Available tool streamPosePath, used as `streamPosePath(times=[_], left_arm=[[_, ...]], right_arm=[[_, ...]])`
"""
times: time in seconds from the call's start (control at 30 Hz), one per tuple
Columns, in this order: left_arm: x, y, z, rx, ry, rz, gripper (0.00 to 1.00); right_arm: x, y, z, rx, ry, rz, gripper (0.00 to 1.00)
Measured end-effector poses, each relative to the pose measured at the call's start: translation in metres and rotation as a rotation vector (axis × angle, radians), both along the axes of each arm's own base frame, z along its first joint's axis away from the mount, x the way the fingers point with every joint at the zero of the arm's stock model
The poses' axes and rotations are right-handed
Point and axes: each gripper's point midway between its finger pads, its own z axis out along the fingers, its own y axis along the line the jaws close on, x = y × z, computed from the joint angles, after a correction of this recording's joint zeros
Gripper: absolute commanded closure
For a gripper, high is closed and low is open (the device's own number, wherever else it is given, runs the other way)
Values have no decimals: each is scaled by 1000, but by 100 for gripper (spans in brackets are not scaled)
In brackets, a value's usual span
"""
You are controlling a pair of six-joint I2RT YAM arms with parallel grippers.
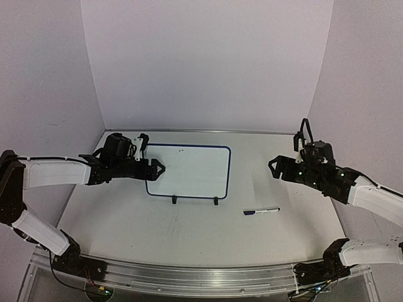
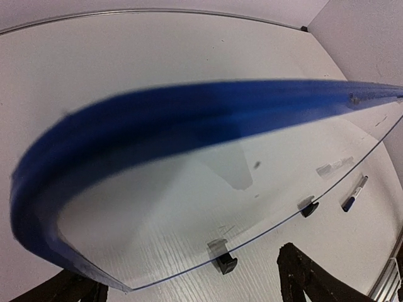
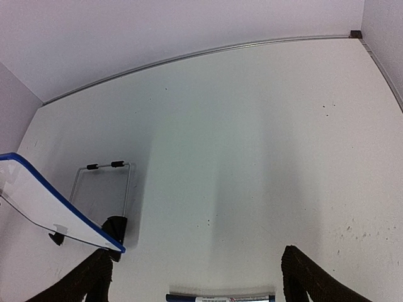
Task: Write a sentence on the whiteboard
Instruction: Adjust the whiteboard stand at the center of the board.
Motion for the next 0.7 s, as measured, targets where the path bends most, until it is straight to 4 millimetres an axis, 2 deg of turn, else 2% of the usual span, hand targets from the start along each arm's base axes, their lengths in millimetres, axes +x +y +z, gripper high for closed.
streamPosePath(times=[0.43, 0.7], left_arm=[[6, -13, -1, -83, 41, 19, 8], [3, -33, -4, -115, 60, 8, 8]], right_arm=[[0, -2, -1, -6, -1, -11, 11], [-1, -4, -3, -9, 1, -14, 11]])
